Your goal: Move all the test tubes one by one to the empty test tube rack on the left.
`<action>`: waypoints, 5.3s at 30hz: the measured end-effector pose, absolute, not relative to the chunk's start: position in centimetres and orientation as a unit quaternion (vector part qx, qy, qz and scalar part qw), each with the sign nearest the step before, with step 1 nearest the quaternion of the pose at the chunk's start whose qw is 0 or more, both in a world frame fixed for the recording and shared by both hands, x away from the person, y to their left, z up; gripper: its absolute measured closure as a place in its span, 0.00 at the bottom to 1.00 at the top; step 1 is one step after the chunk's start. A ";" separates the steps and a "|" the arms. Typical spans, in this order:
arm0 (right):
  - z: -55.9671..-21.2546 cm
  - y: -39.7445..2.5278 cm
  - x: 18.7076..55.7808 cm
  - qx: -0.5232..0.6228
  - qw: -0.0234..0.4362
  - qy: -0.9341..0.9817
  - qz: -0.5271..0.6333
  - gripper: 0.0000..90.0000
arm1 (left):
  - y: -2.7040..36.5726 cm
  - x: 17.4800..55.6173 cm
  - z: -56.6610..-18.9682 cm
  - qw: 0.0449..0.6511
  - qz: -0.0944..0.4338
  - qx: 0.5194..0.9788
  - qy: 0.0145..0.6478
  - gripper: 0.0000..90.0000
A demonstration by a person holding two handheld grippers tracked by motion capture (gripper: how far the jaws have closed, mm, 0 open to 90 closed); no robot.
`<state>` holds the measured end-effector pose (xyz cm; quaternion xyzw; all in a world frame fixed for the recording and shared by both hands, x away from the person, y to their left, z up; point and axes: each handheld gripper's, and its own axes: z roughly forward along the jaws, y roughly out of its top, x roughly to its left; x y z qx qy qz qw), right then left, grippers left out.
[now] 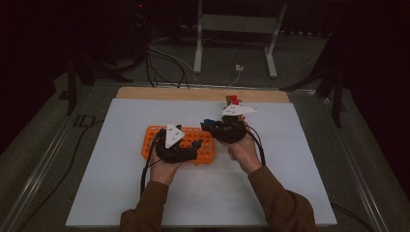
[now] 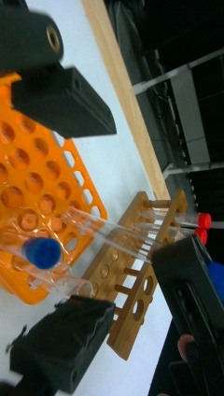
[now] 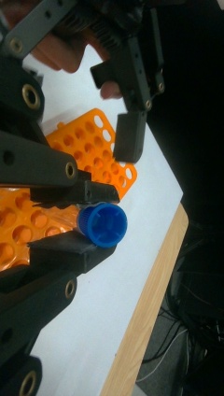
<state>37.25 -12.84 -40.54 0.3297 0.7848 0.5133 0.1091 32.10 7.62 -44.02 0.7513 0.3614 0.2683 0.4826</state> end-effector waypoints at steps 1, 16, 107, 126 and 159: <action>-40.5 -12.7 37.2 0.329 0.106 0.785 0.514 0.85 | 7.4 32.1 -44.0 0.482 0.271 0.753 0.358 0.19; -40.4 -11.2 36.9 0.315 0.089 0.790 0.518 0.85 | 6.8 32.9 -44.1 0.474 0.269 0.766 0.341 0.73; -43.4 -18.7 35.7 0.361 0.187 0.779 0.477 0.00 | 9.0 31.3 -49.4 0.433 0.216 0.791 0.373 0.85; -43.1 -19.0 36.3 0.367 0.193 0.773 0.480 0.00 | 10.4 30.6 -48.2 0.448 0.218 0.779 0.380 0.63; -40.8 -20.0 40.8 0.400 0.219 0.750 0.479 0.00 | 13.4 30.3 -46.5 0.498 0.244 0.711 0.432 0.00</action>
